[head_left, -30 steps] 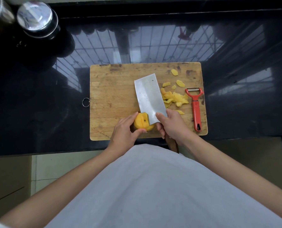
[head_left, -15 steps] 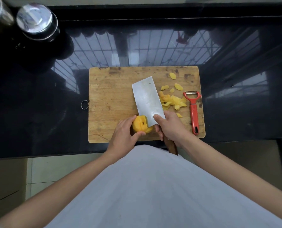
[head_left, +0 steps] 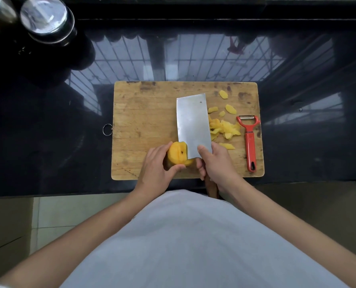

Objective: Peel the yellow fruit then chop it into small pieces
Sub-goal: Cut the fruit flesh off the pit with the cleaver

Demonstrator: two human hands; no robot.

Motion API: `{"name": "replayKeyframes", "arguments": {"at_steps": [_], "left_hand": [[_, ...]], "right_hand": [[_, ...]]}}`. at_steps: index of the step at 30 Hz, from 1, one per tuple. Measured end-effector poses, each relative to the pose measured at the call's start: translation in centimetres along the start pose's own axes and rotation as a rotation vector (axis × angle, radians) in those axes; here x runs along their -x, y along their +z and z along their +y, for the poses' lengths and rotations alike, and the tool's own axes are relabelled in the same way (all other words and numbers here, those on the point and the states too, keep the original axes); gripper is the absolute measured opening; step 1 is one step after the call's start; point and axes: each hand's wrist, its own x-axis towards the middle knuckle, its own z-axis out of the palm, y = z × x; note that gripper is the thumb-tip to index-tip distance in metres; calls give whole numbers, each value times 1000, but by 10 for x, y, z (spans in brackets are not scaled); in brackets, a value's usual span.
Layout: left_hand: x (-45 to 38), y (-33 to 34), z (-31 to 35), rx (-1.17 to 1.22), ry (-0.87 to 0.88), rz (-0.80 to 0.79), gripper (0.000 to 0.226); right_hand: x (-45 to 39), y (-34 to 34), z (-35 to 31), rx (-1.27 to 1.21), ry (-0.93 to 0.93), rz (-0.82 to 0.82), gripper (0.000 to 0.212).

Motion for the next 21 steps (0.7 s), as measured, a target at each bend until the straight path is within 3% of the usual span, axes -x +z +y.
{"name": "replayKeyframes", "arguments": {"at_steps": [16, 21], "left_hand": [[5, 3, 4, 148, -40, 17, 67], [7, -25, 22, 457, -26, 163, 68]], "right_hand": [[3, 8, -20, 108, 72, 50, 21], [25, 7, -50, -64, 91, -15, 19]]}}
